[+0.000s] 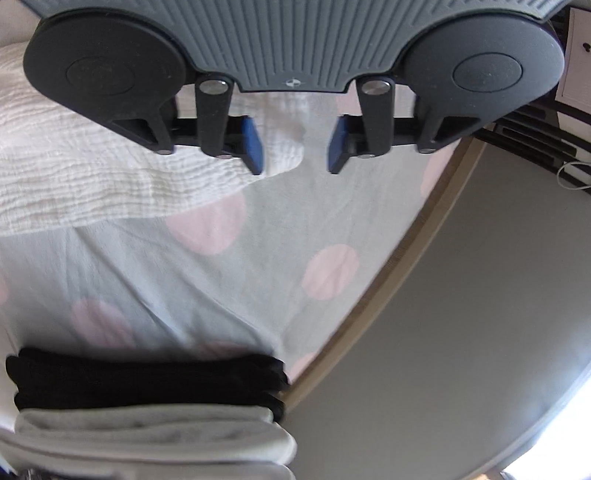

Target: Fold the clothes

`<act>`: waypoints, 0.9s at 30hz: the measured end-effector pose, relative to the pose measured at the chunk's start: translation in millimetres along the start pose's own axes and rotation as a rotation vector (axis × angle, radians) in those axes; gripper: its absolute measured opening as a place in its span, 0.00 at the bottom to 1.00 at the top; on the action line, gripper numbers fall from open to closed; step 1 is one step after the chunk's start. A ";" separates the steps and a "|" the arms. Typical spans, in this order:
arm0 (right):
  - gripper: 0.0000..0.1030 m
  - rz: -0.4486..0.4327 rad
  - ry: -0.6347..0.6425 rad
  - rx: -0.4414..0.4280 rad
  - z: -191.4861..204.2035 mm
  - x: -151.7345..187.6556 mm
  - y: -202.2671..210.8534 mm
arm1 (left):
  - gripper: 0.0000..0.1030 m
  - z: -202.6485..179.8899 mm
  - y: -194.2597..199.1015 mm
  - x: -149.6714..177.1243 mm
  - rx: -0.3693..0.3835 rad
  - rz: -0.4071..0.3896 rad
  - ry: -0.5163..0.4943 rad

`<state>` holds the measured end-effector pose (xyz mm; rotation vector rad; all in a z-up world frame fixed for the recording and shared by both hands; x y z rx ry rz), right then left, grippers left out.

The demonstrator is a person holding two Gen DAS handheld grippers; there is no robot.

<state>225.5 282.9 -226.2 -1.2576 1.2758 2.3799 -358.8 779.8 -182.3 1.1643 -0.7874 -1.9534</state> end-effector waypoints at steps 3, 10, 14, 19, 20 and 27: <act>0.48 -0.008 -0.009 -0.010 0.4 -1.8 2.4 | 0.57 5.0 28.3 -0.3 -0.001 -0.050 -0.017; 0.57 0.074 -0.087 -0.034 -3.9 -1.5 17.4 | 0.57 -22.8 114.5 31.3 0.205 -0.082 -0.080; 0.70 0.175 -0.144 -0.057 -3.6 3.0 37.1 | 0.57 -45.1 180.7 64.6 0.354 -0.116 -0.177; 0.83 0.367 -0.110 -0.096 3.4 27.7 76.8 | 0.60 -50.8 246.9 103.3 0.453 -0.180 -0.282; 0.86 0.401 -0.091 -0.095 3.6 33.7 85.2 | 0.61 -50.3 254.9 110.1 0.465 -0.184 -0.292; 0.91 0.650 0.080 -0.051 1.6 76.8 126.7 | 0.67 -66.7 267.8 156.9 0.544 -0.110 -0.400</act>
Point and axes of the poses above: each gripper's, at about its wrist camera, not at the fingertips, and y roughly against the way its jaws point, z to its left, x to its underside, the point moved 9 cm from there along -y, roughly the way its jaws point, and after that the axes turned 2 degrees about -y, right-handed, at the moved point
